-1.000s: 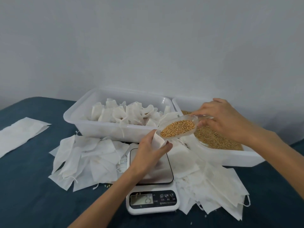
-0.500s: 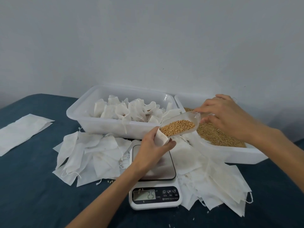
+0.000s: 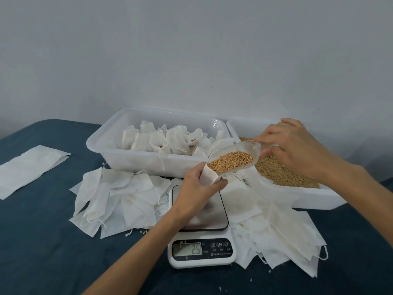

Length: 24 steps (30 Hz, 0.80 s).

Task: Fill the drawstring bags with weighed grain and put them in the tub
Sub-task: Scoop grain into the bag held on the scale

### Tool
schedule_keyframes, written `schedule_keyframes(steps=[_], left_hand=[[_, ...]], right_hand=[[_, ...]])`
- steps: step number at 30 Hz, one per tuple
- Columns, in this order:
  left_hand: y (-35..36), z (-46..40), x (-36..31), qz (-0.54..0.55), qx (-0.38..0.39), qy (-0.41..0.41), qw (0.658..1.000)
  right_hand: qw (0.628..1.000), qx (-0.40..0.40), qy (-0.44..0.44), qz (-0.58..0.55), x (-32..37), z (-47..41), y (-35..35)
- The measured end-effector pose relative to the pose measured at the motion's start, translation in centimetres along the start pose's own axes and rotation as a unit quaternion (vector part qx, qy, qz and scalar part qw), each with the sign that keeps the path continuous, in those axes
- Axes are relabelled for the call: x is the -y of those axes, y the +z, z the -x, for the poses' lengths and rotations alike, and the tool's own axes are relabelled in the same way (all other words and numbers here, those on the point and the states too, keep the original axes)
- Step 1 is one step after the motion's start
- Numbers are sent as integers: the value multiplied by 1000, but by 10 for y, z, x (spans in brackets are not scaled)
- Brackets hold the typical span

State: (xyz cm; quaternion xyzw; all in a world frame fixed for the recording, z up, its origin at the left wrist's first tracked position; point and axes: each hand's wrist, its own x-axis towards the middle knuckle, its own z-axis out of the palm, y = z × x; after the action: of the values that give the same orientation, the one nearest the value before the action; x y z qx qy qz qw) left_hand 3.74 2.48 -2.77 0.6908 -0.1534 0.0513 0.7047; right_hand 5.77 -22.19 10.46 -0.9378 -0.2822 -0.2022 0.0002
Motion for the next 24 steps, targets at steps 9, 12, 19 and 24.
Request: schedule_keyframes(steps=[9,12,19,24], left_hand=[[0,0,0,2,1,-12,1000],[-1,0,0,-3,1,-13,1000],[-1,1,-1,2,1,-20,1000],[-2,0,-2,4,-4,-24,1000]], right_hand=[[1000,2,1,-7,0,0,1],[1000,3,1,-4,0,1,2],[1000,1,5,-8,2,1,2],[1000,-3,0,-2,3,0,3]])
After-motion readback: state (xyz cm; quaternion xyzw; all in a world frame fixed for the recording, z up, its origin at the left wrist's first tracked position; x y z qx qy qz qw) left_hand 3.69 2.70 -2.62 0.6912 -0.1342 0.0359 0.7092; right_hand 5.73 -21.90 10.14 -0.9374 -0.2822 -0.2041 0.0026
